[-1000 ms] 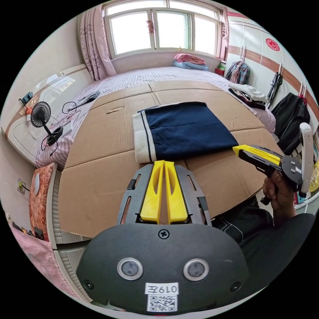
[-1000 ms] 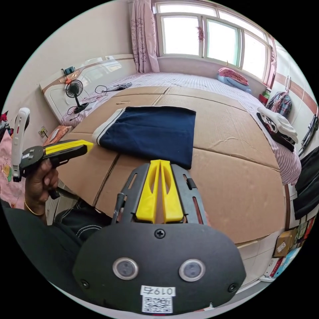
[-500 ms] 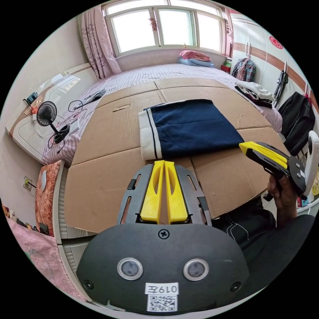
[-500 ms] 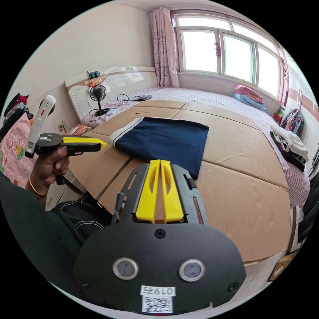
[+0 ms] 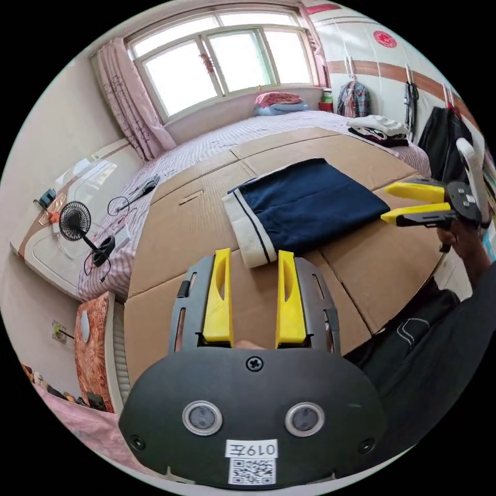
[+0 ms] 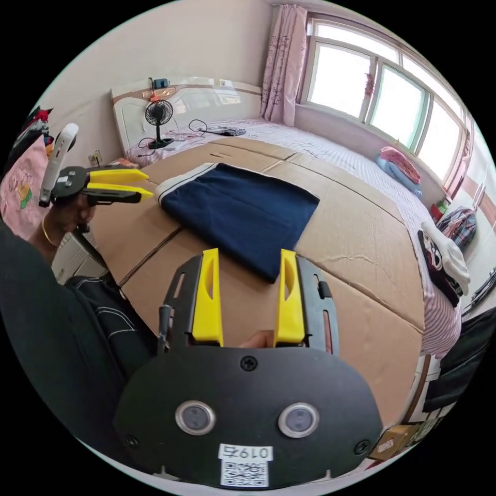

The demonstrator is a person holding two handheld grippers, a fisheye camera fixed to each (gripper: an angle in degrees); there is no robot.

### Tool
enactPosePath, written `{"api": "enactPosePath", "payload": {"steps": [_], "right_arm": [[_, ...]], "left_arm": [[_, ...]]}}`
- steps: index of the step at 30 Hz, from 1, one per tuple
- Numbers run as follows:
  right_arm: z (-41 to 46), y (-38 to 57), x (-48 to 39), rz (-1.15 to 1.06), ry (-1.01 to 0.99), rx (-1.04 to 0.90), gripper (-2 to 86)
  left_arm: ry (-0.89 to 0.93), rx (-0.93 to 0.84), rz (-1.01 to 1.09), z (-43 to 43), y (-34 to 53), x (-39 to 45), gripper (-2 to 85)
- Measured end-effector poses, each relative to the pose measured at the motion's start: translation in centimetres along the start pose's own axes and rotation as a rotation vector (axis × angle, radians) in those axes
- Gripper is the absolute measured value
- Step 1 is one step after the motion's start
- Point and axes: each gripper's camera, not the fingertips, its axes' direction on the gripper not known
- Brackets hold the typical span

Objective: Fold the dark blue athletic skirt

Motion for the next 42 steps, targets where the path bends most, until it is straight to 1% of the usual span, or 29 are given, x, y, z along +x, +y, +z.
{"api": "enactPosePath", "payload": {"steps": [2, 5, 6, 7, 10, 11, 12, 14, 15, 17, 18, 22, 26, 30, 33, 35, 36, 38, 42], "right_arm": [[0.2, -0.2, 0.1, -0.045, 0.027, -0.002, 16.2], [0.4, -0.5, 0.6, -0.048, 0.041, 0.008, 15.7], [0.5, -0.5, 0.7, -0.043, 0.048, 0.007, 15.6], [0.7, -0.6, 1.2, -0.023, 0.043, 0.015, 15.1], [1.1, -0.3, 3.0, 0.077, -0.040, 0.029, 13.7], [1.3, -0.1, 3.4, 0.090, -0.074, 0.025, 13.6], [1.4, 0.0, 3.3, 0.084, -0.079, 0.025, 13.5], [1.5, 0.1, 2.1, 0.009, -0.042, 0.034, 12.3], [1.6, 0.0, 1.6, -0.011, -0.027, 0.038, 11.9], [2.0, -0.6, 0.3, -0.056, 0.004, 0.048, 10.8], [2.1, -0.9, 0.0, -0.063, 0.002, 0.053, 10.7], [2.9, -2.9, -1.1, -0.079, -0.087, 0.090, 10.6], [3.7, -4.5, -2.4, -0.121, -0.115, 0.106, 10.9], [4.4, -5.4, -3.1, -0.137, -0.184, 0.102, 11.0], [4.9, -6.2, -5.4, -0.237, -0.169, 0.138, 11.2], [5.6, -7.0, -7.7, -0.320, -0.101, 0.195, 11.0], [5.9, -7.2, -8.4, -0.339, -0.078, 0.208, 10.9], [7.0, -8.2, -10.6, -0.428, -0.006, 0.244, 10.6], [8.7, -9.8, -12.9, -0.533, 0.027, 0.270, 10.8]], "left_arm": [[-0.074, 0.014, 0.157, 0.7, 0.3, 1.5, 13.6], [-0.156, 0.004, 0.349, 2.1, 0.8, 3.3, 14.5], [-0.150, -0.003, 0.367, 2.4, 0.8, 3.4, 14.5], [-0.107, -0.023, 0.369, 2.9, 0.6, 3.1, 14.6], [0.075, -0.030, 0.224, 3.4, -0.2, 0.6, 14.3], [0.076, -0.024, 0.197, 3.6, -0.2, 0.0, 13.9], [0.052, -0.018, 0.201, 3.7, -0.2, 0.0, 13.6], [-0.141, -0.007, 0.303, 4.1, 0.0, 1.6, 12.6], [-0.178, 0.001, 0.344, 4.1, 0.1, 2.3, 12.4], [-0.287, 0.040, 0.523, 4.0, 0.4, 5.3, 11.5], [-0.304, 0.047, 0.559, 4.0, 0.4, 5.9, 11.3], [-0.281, 0.063, 0.760, 4.2, -0.3, 8.5, 10.8], [-0.429, 0.038, 0.965, 5.9, -0.9, 10.5, 9.5], [-0.455, 0.043, 1.054, 6.5, -1.6, 11.3, 7.9], [-0.380, 0.013, 1.019, 6.0, -3.6, 10.8, 6.9], [-0.254, -0.010, 0.934, 4.8, -6.2, 9.2, 6.4], [-0.224, -0.011, 0.915, 4.5, -6.9, 8.7, 6.4], [-0.123, 0.005, 0.850, 3.4, -9.3, 7.0, 6.3], [-0.024, 0.030, 0.808, 2.2, -12.0, 5.1, 6.3]]}}
